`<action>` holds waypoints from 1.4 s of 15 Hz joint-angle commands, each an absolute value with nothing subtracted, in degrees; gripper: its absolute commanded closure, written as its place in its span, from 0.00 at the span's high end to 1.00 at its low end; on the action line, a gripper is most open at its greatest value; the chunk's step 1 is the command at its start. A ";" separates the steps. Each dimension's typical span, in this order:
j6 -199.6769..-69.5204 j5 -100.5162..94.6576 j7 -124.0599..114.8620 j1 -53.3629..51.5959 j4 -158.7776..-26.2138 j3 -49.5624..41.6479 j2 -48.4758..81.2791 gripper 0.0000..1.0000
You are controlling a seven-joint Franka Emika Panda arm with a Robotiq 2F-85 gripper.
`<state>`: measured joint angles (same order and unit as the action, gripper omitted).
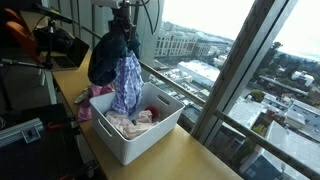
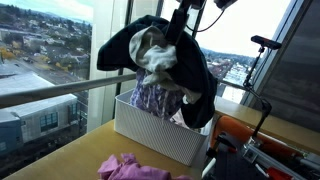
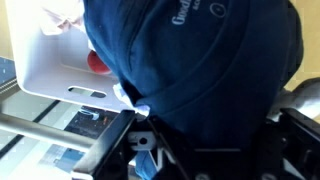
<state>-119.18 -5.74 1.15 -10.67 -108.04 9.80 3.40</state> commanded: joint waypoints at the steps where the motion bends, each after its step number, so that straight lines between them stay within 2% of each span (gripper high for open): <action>1: -117.58 -7.14 -2.87 -14.17 -107.24 13.03 3.83 0.08; 10: -120.71 -6.45 -3.14 -17.05 -107.70 14.56 14.23 0.08; 21: -132.09 -5.73 -0.28 -17.28 -103.93 12.90 31.36 0.08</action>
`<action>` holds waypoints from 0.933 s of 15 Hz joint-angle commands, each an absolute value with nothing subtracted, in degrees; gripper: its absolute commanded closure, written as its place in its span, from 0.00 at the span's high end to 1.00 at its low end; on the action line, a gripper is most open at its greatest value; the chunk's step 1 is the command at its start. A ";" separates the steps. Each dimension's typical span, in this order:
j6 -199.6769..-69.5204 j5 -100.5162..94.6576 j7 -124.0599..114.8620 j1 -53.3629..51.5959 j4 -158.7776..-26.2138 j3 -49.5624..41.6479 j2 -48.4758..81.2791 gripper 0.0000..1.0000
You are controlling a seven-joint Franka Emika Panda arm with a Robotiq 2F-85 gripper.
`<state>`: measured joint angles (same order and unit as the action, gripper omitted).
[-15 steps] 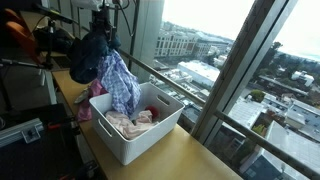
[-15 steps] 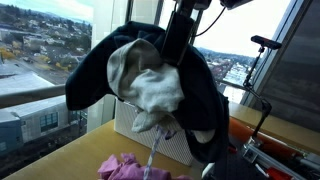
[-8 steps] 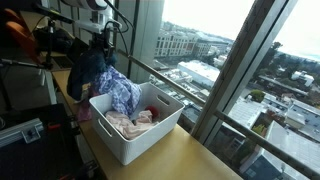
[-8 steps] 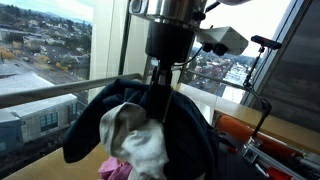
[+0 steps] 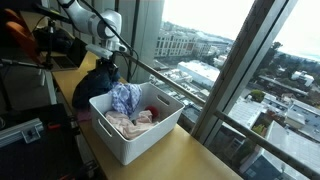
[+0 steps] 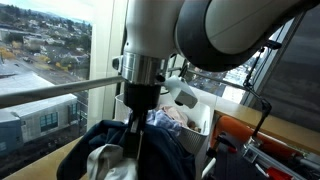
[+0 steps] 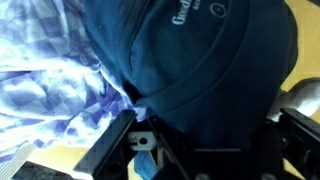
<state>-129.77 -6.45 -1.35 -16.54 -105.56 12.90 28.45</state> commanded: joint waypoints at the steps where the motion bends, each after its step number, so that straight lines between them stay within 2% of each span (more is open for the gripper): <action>1: -133.11 -5.80 -0.52 -17.60 -104.38 12.94 32.00 0.08; 3: -134.58 -6.50 -0.73 -18.43 -105.22 12.81 32.61 0.08; 4: -134.56 -6.88 -1.05 -18.85 -105.38 12.57 32.52 0.41; 5: -134.52 -7.13 -1.03 -19.01 -105.92 12.40 31.96 0.57; 11: -130.92 -7.33 0.63 -15.56 -110.36 10.77 21.06 0.98; 14: -128.52 -7.15 1.46 -12.21 -110.26 8.88 15.92 1.00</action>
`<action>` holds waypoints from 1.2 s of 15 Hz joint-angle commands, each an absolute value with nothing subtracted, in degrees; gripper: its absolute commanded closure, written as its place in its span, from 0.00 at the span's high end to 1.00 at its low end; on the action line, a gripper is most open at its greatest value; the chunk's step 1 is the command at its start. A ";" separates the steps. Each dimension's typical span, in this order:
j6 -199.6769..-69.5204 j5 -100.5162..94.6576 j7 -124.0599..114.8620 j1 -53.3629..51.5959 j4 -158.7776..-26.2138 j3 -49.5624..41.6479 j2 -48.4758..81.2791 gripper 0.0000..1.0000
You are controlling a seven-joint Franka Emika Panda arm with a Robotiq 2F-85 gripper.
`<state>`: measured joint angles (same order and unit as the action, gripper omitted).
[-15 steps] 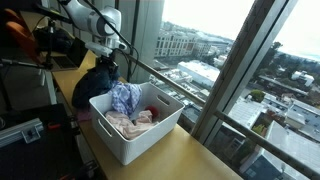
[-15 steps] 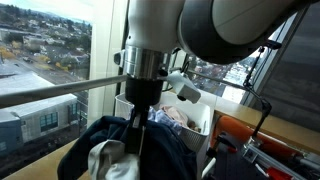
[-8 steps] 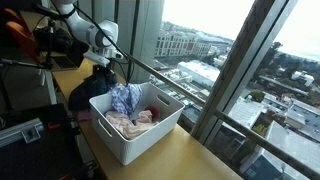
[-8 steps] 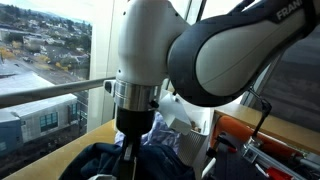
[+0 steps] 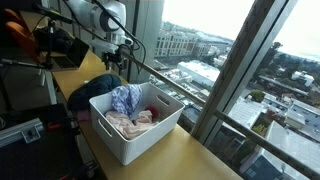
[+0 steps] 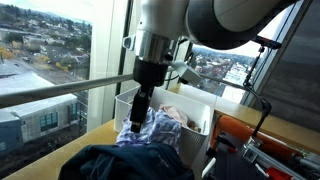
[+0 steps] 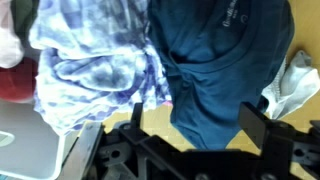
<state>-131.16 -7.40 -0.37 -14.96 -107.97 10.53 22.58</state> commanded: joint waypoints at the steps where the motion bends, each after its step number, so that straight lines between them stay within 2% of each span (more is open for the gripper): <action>1: -127.41 -7.11 2.14 -10.76 -109.88 8.07 14.48 1.00; 7: -128.27 -7.35 6.77 -3.41 -107.88 3.22 14.26 1.00; 18: -136.80 -6.66 6.40 -1.77 -103.50 2.18 33.54 1.00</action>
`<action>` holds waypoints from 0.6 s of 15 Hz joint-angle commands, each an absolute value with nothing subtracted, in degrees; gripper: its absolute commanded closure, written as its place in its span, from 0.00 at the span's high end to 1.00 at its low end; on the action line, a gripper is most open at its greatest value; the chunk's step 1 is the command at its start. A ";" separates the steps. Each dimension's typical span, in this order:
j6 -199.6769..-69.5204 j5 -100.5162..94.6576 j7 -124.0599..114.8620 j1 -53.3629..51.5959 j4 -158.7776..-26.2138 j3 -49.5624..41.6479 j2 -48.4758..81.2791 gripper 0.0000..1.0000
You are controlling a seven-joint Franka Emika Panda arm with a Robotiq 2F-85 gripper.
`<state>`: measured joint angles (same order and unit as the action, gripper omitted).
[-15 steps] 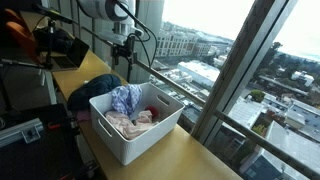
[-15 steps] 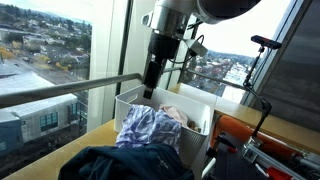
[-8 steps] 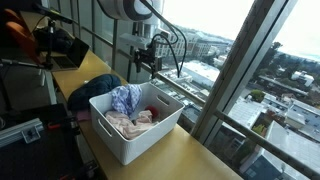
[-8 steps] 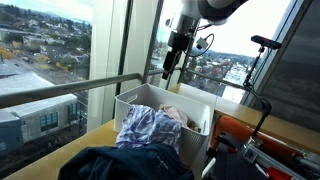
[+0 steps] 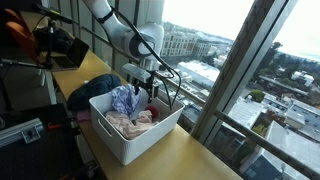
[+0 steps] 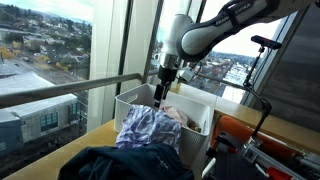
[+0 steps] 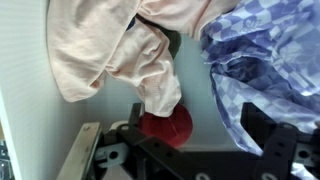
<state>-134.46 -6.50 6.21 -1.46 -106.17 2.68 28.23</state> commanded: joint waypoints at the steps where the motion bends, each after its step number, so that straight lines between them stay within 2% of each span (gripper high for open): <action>1: -137.62 -6.82 6.58 -1.69 -103.35 2.04 35.21 1.00; 8: -140.45 -6.90 6.24 -1.84 -103.84 1.45 44.00 1.00; 9: -140.45 -7.01 6.23 -1.91 -103.87 1.38 44.68 0.75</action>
